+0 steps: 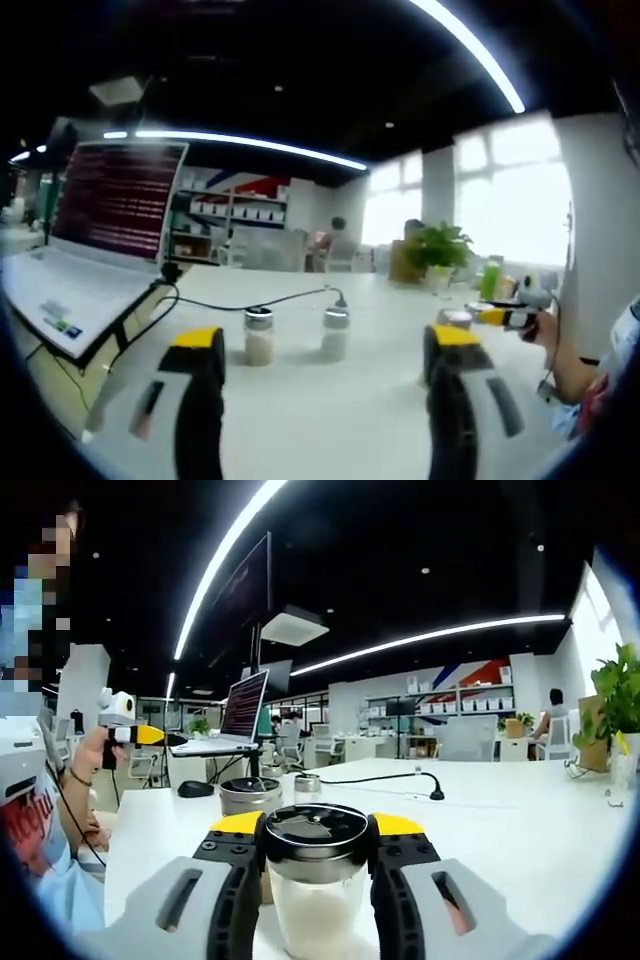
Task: Rotate the seasoning bottle until the label or dispensing opening points toward the visible target arrow and the bottle remains upright within the marked orientation range
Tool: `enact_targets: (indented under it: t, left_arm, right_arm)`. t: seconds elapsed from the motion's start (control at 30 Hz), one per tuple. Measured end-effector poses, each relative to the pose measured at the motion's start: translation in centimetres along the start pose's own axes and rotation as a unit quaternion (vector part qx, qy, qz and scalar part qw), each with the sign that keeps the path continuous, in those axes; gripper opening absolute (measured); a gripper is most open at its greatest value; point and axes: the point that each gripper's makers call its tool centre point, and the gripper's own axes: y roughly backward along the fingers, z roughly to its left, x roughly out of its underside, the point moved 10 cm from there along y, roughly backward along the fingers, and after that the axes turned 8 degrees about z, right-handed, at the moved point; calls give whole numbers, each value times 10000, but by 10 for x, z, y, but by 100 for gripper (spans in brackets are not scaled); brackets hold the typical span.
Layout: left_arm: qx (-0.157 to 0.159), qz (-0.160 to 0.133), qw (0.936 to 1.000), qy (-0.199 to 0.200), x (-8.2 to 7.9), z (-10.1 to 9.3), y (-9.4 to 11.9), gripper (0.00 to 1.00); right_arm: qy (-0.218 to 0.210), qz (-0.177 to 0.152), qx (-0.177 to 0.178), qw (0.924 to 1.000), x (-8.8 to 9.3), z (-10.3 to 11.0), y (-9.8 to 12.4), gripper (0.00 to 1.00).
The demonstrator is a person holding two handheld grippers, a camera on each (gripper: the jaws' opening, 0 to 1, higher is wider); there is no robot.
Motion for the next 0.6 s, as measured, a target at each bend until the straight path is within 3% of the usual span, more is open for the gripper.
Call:
enact_targets:
  t: [0.5, 0.6]
  left_arm:
    - [-88, -25, 9999, -90, -1, 1, -2, 89]
    - [-23, -220, 9997, -106, -3, 1, -3, 89]
  right_arm:
    - [-45, -1, 527, 9986, -1, 7, -5, 40]
    - [-78, -15, 642, 9979, -1, 8, -5, 40]
